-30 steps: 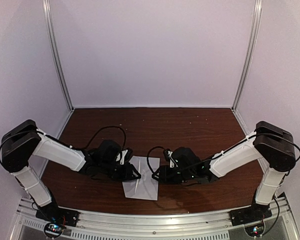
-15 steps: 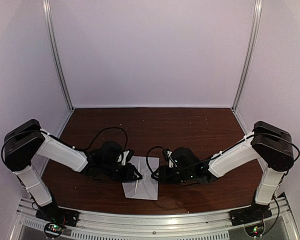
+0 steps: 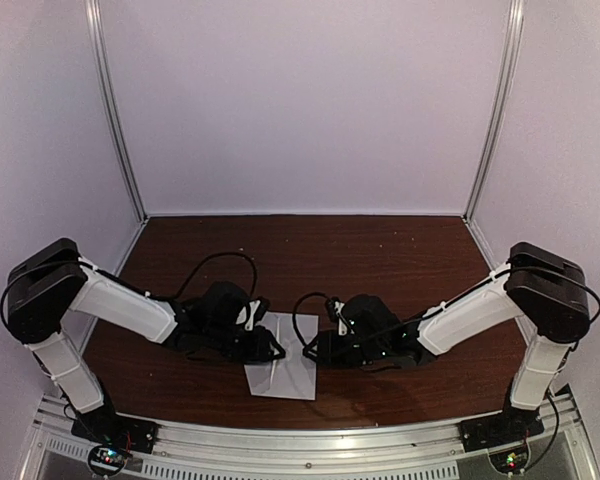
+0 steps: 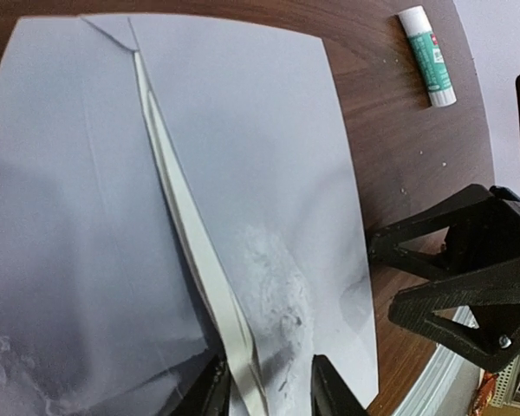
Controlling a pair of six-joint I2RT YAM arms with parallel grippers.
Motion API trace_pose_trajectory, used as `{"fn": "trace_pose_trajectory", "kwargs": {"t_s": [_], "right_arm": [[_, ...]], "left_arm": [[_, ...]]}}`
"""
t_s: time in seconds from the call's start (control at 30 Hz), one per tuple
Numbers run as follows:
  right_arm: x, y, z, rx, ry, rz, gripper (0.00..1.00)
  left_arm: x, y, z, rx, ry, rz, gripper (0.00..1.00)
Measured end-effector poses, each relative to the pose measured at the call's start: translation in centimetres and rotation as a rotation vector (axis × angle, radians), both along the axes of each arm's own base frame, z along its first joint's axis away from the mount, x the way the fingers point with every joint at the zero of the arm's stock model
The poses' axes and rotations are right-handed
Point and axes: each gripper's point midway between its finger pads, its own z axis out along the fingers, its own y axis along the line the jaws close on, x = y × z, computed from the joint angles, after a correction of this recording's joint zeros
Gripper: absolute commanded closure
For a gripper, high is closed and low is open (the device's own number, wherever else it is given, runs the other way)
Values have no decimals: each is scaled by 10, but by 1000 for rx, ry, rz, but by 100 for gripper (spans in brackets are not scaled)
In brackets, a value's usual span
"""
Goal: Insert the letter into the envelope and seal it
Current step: Place the letter in the envelope, then open the solid glue cap from the solid glue.
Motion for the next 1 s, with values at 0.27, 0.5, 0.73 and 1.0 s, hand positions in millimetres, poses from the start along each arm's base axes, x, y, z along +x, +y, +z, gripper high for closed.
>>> {"fn": "trace_pose_trajectory", "kwargs": {"t_s": [0.27, 0.5, 0.73, 1.0], "right_arm": [[9, -13, 58, 10, -148, -32, 30], [26, -54, 146, -13, -411, -122, 0], [58, -117, 168, -217, -515, -257, 0], [89, -181, 118, -425, -423, -368, 3]], "left_arm": [[28, 18, 62, 83, -201, 77, 15], [75, 46, 164, 76, -451, 148, 9], [149, 110, 255, 126, -676, 241, 7], [191, 177, 266, 187, -751, 355, 8]]}}
